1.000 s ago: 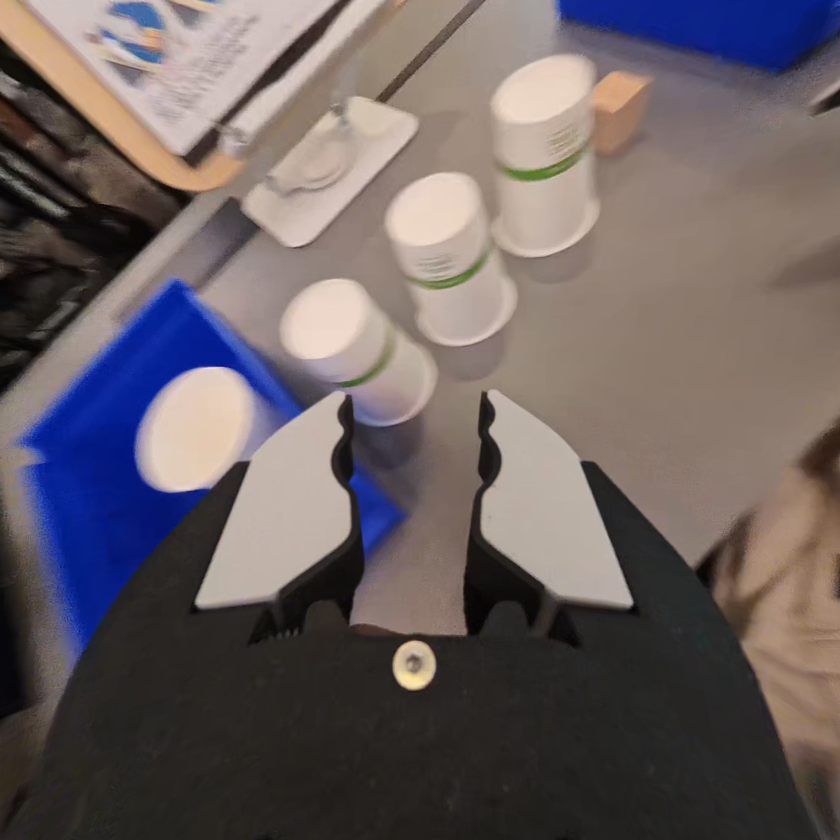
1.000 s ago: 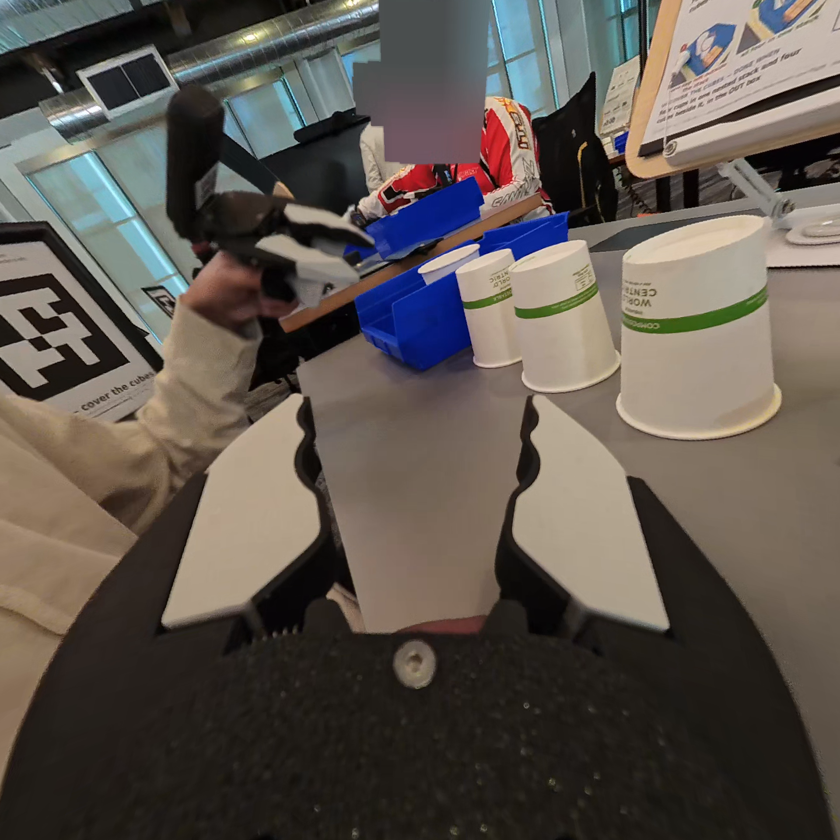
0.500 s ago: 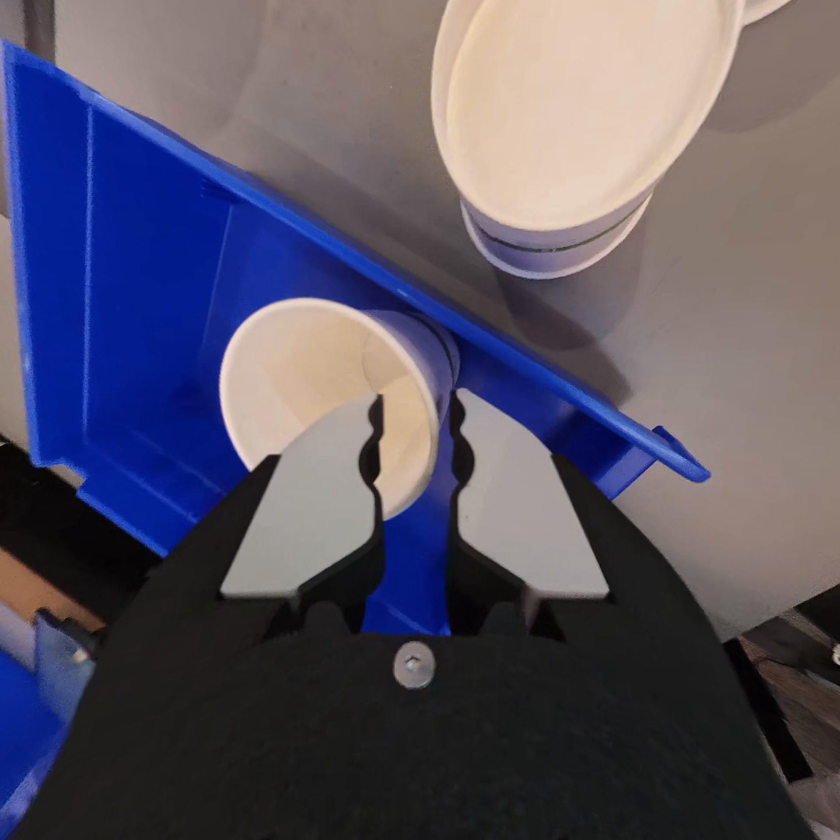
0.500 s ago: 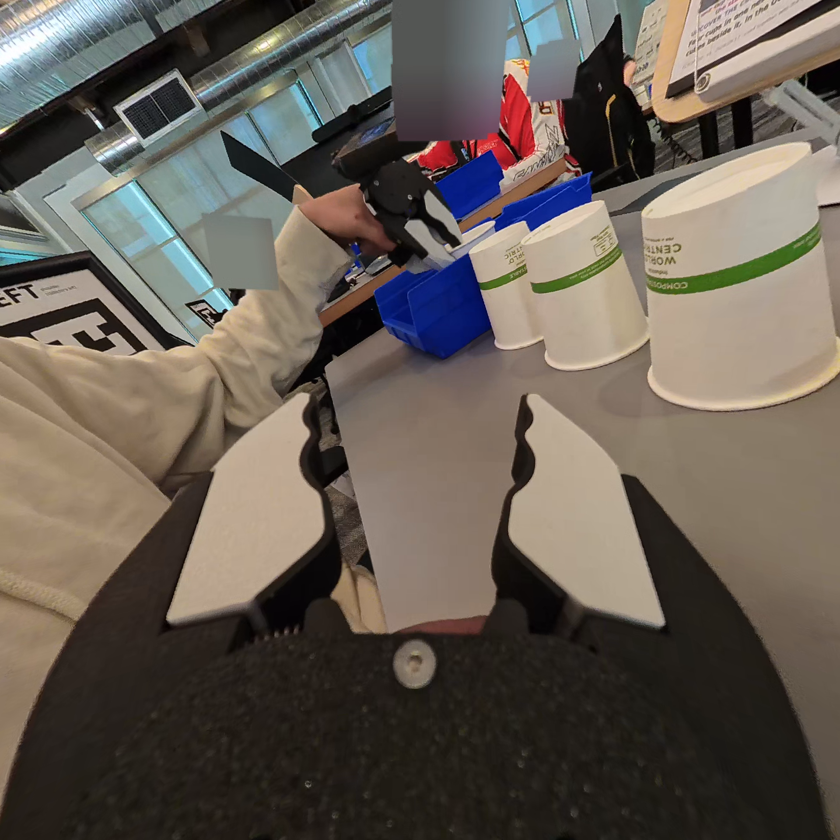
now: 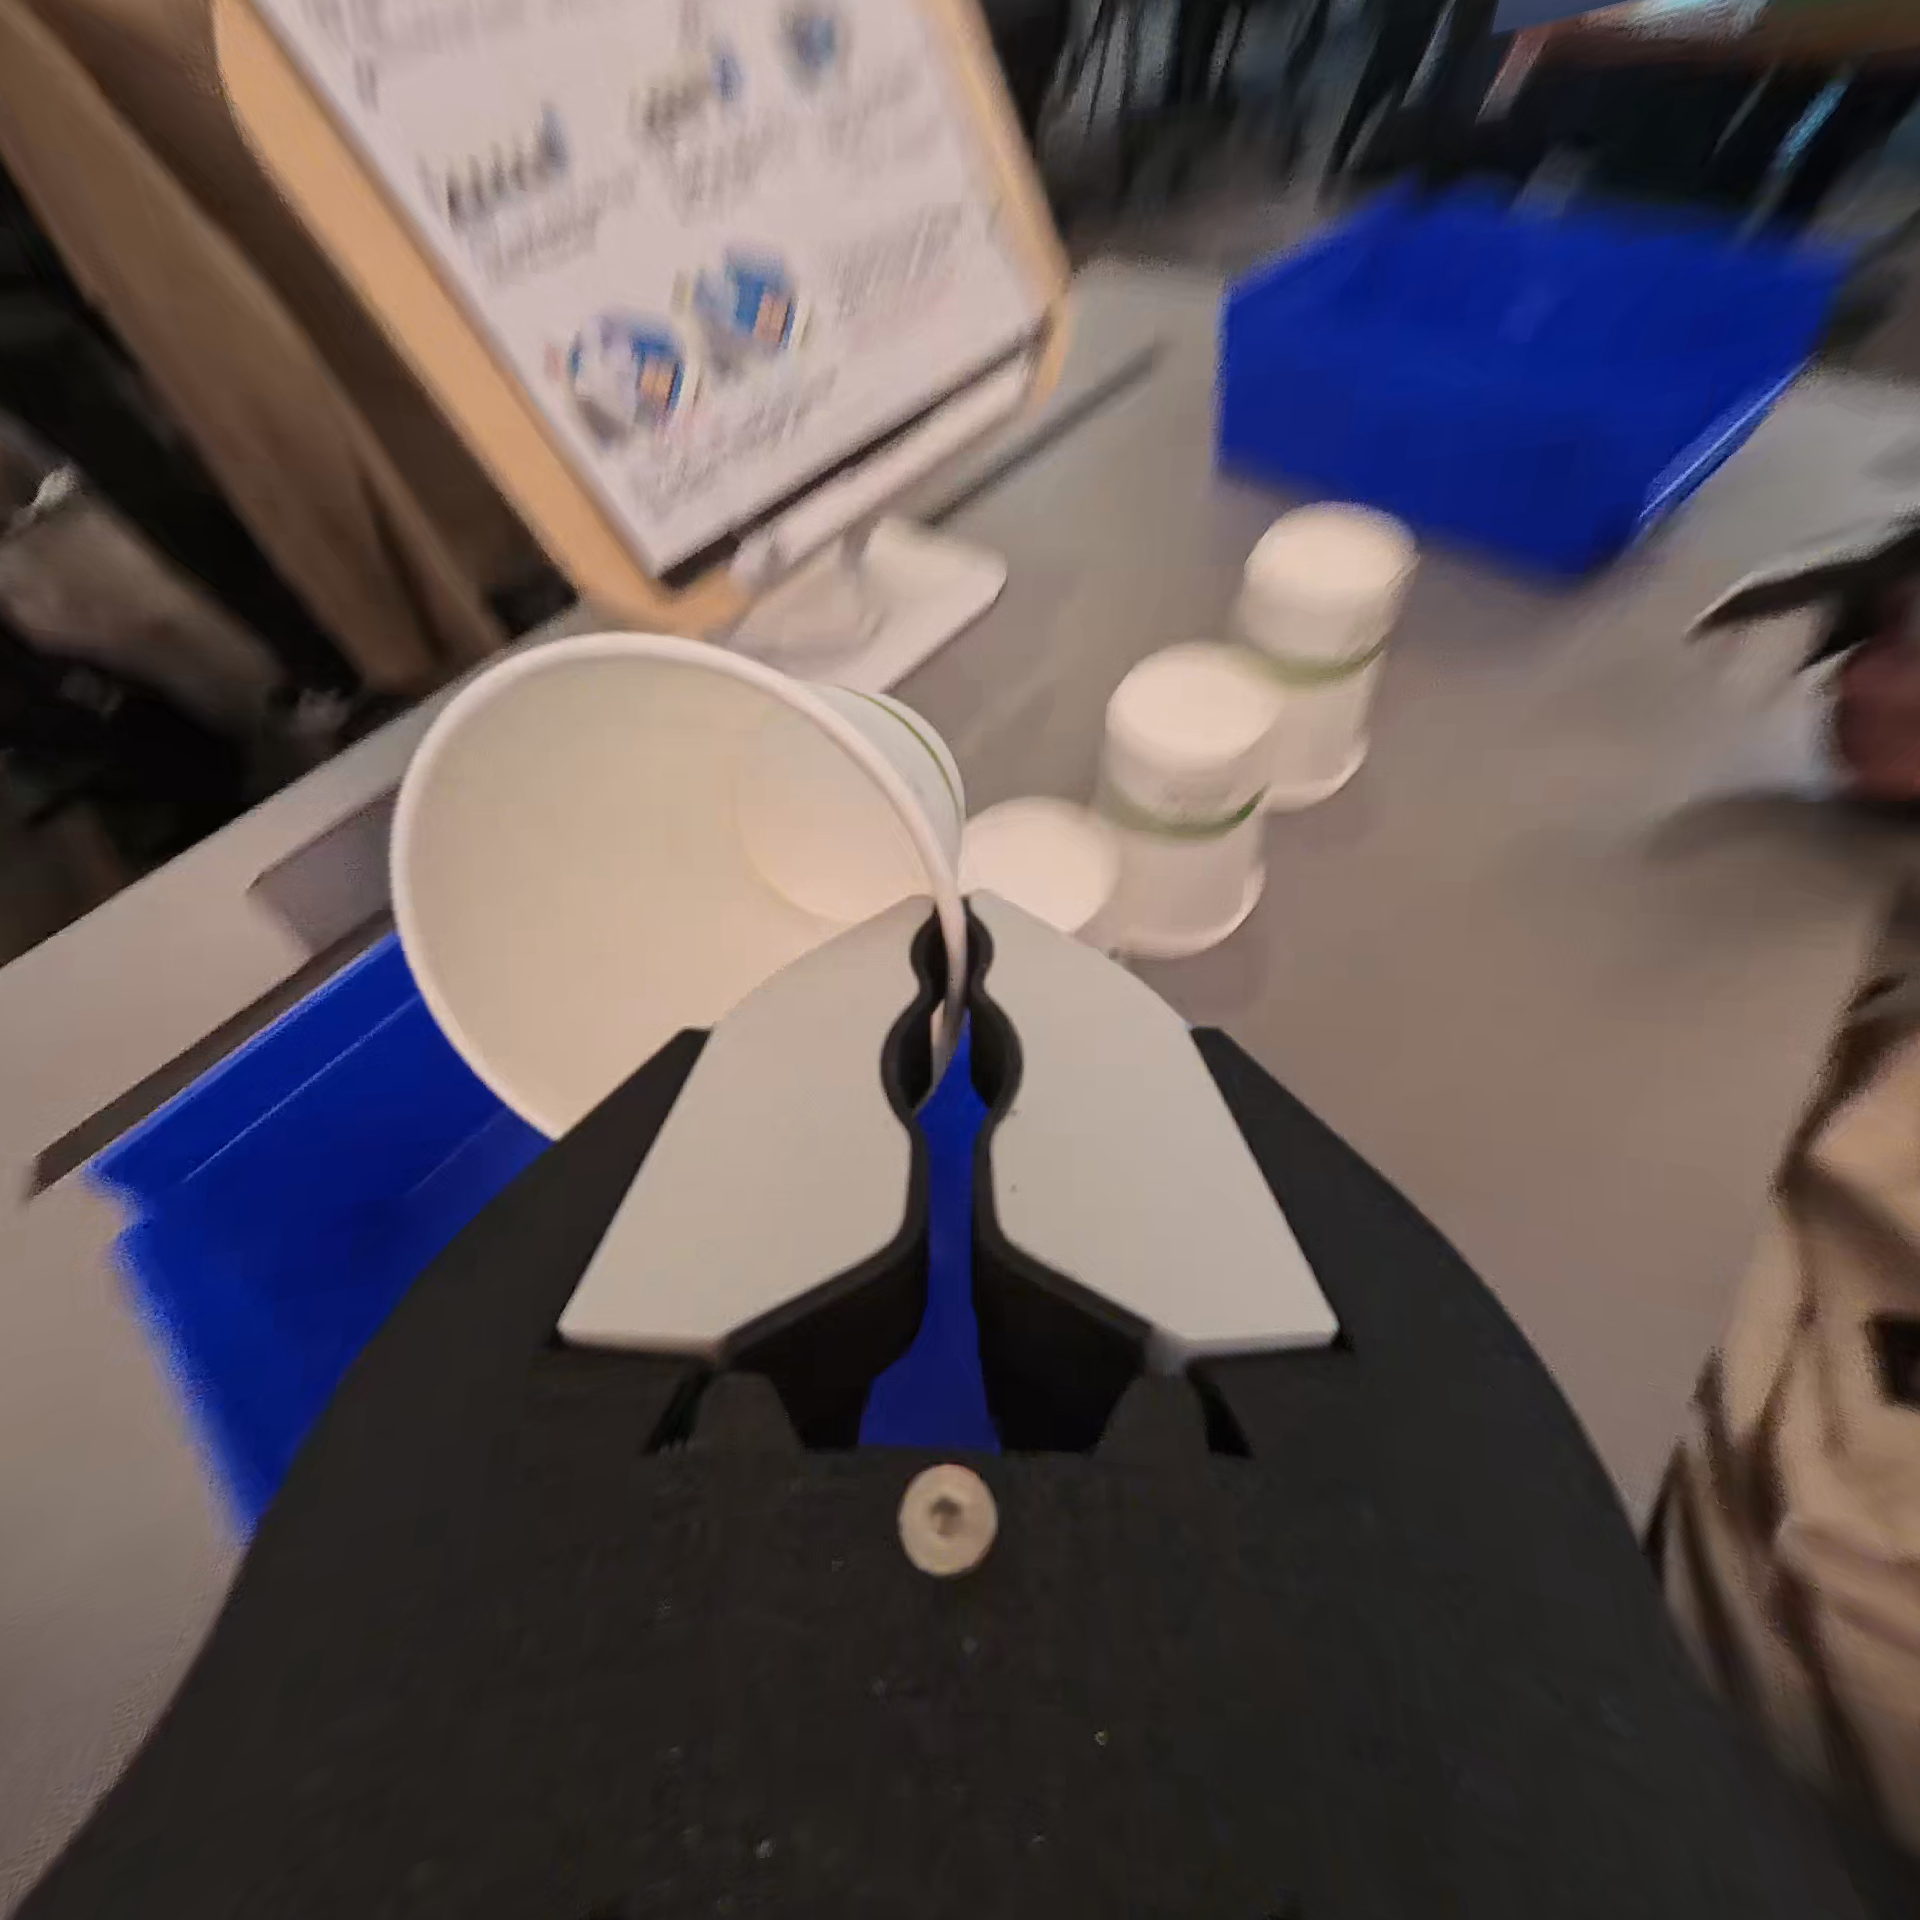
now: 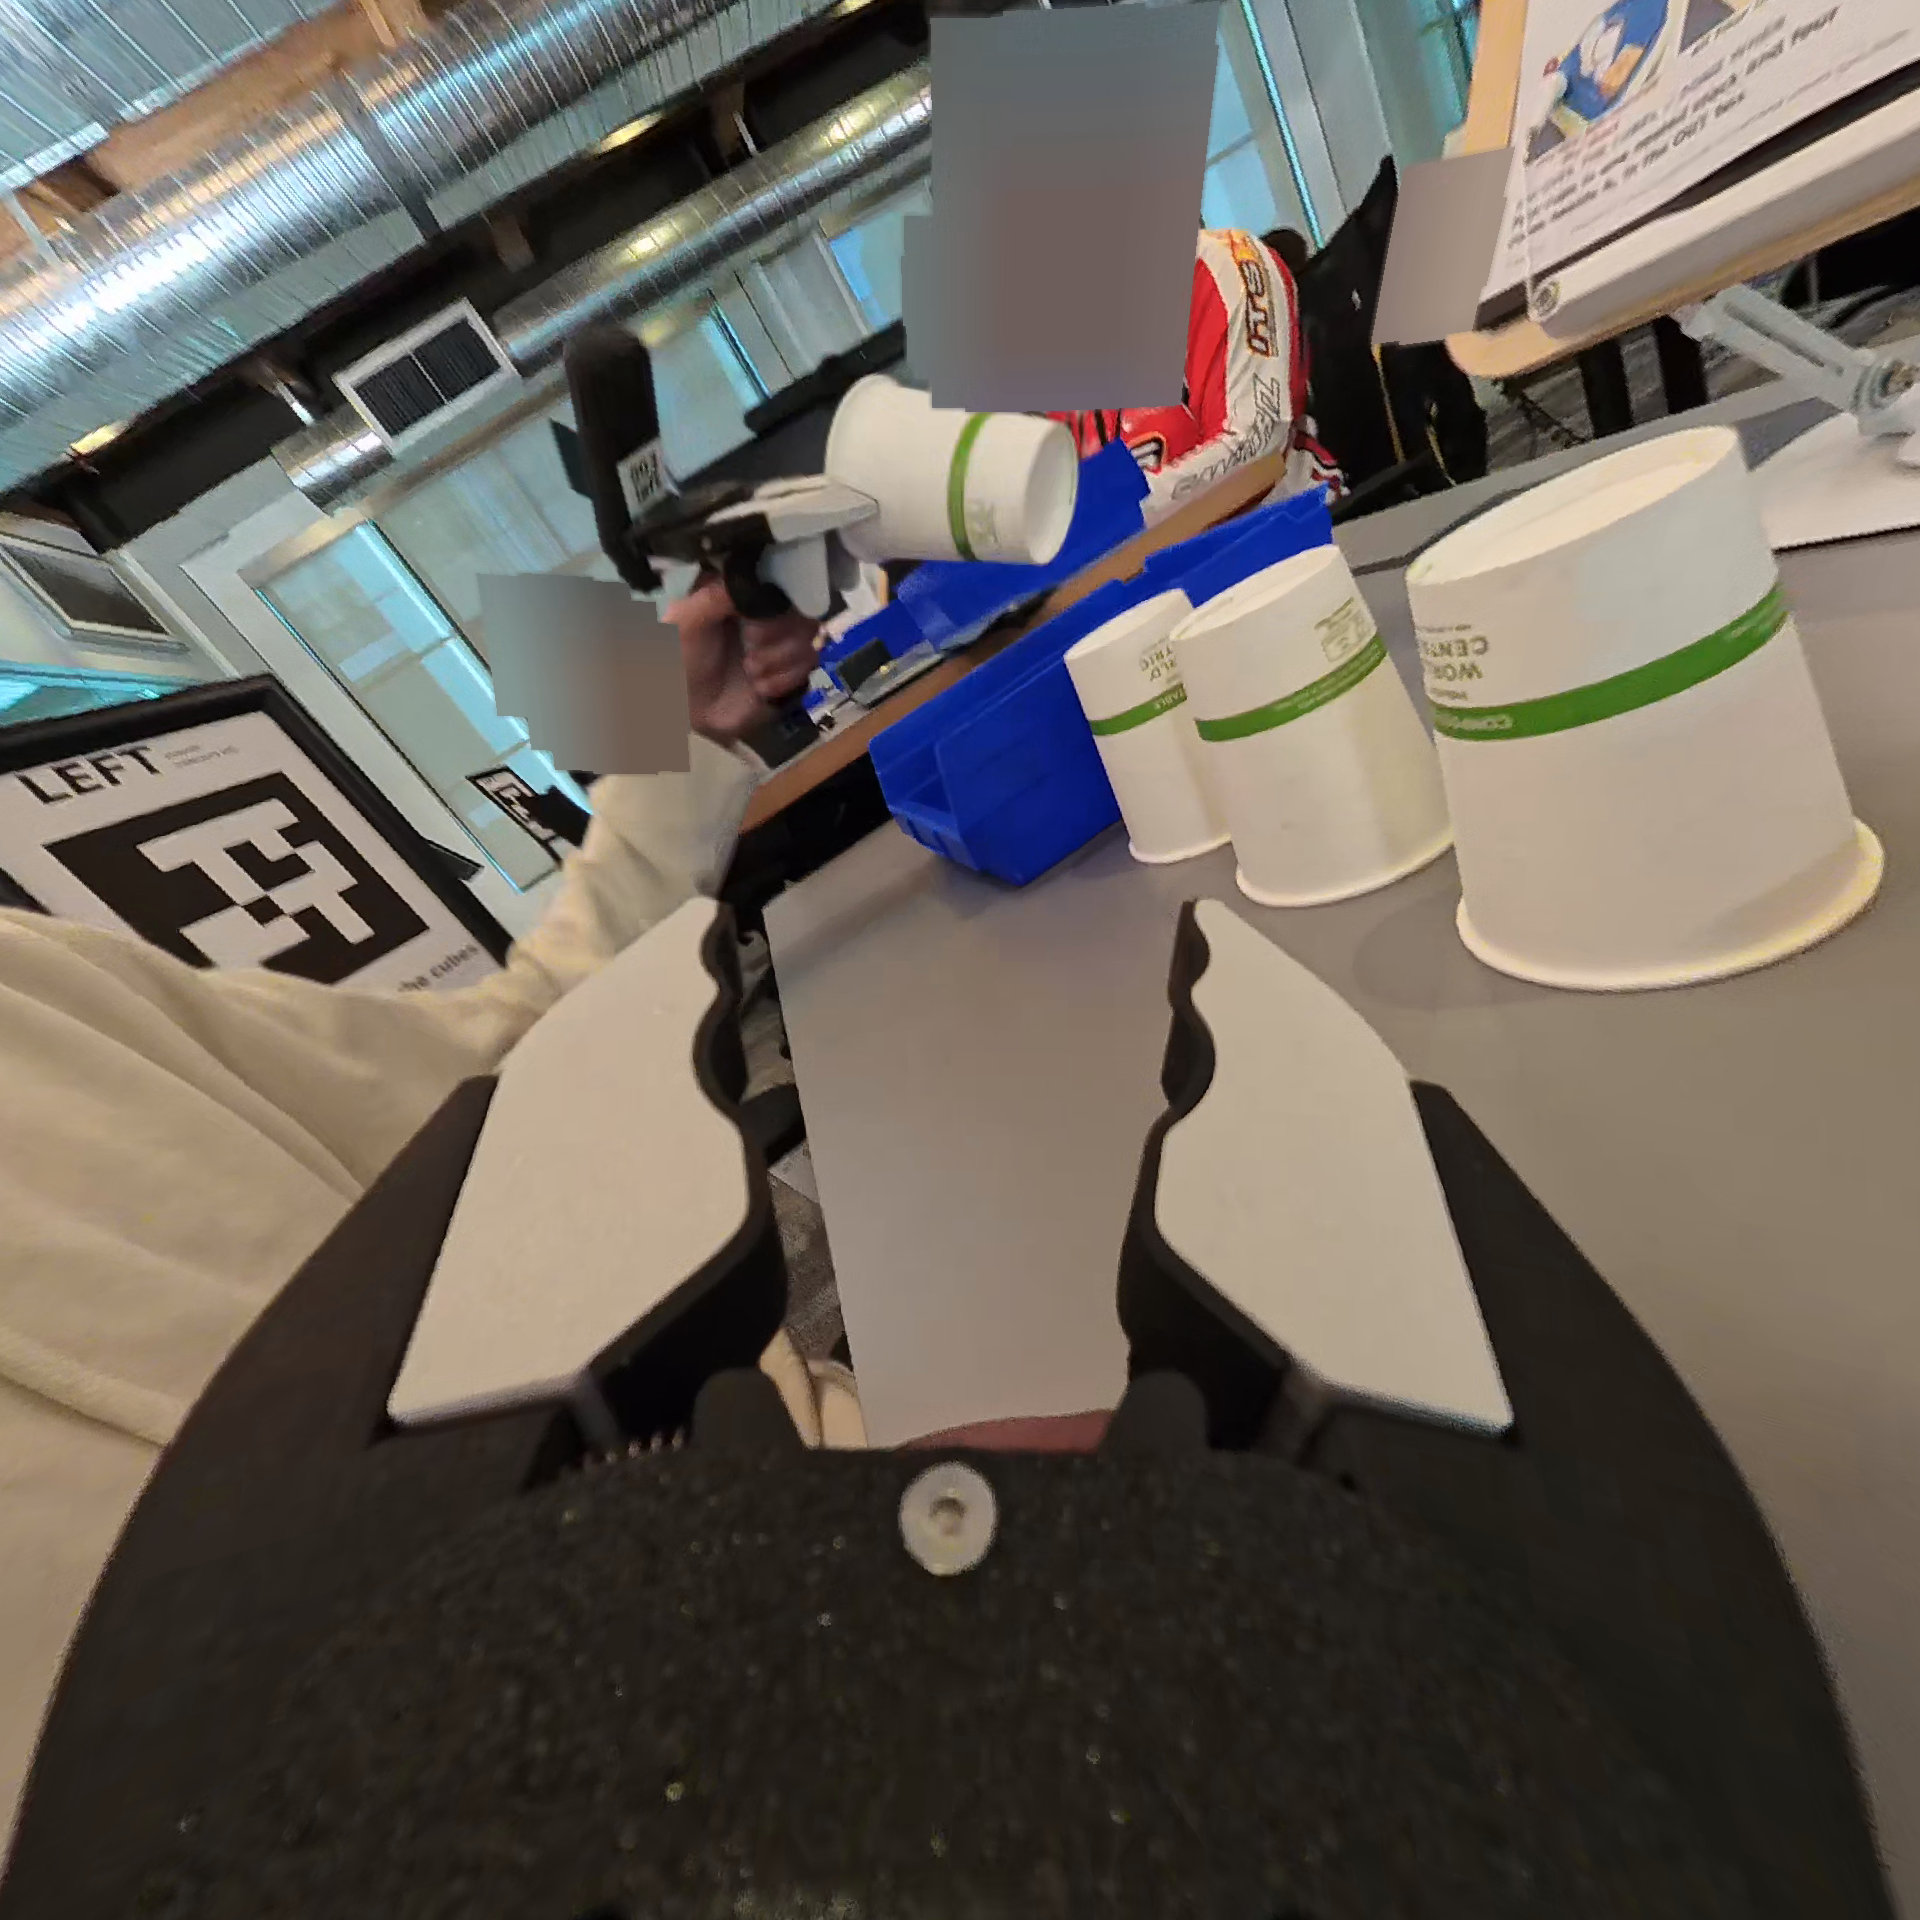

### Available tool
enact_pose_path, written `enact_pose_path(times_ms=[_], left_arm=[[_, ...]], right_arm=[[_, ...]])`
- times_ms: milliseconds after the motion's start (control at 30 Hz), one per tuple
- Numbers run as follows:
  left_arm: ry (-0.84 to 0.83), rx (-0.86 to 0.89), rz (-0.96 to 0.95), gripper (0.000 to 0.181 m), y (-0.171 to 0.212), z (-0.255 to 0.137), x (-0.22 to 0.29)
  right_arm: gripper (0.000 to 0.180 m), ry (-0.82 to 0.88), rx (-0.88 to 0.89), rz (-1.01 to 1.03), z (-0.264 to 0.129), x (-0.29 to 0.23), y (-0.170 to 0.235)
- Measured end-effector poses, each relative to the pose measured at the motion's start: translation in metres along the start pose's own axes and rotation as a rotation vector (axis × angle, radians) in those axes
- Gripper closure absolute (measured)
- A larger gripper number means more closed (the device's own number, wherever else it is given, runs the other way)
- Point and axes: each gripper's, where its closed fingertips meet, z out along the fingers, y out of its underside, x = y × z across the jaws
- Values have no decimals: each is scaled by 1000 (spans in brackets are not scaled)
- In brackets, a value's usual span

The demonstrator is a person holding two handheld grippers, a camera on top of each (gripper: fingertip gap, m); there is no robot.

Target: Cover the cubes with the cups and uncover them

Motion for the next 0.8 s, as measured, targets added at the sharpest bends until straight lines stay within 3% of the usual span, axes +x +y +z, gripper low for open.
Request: enact_pose_path(times_ms=[33,133,267,367,733,800], left_arm=[[39,108,-29,180,-13,-2,15],[245,302,-96,180,-36,3,74],[453,318,-110,180,-43,33,145],[521,332,-98,180,-48,57,180],[790,313,-239,180,-49,90,225],[792,307,-237,180,-46,96,231]], right_arm=[[100,-22,14,13,2,-1,-3],[95,-70,36,20,14,0,-13],[85,-122,22,-140,43,-5,-31],[79,-122,-33,-281,67,-6,-38],[74,-136,8,-280,87,-5,-46],[85,-147,21,-285,85,-6,-47]])
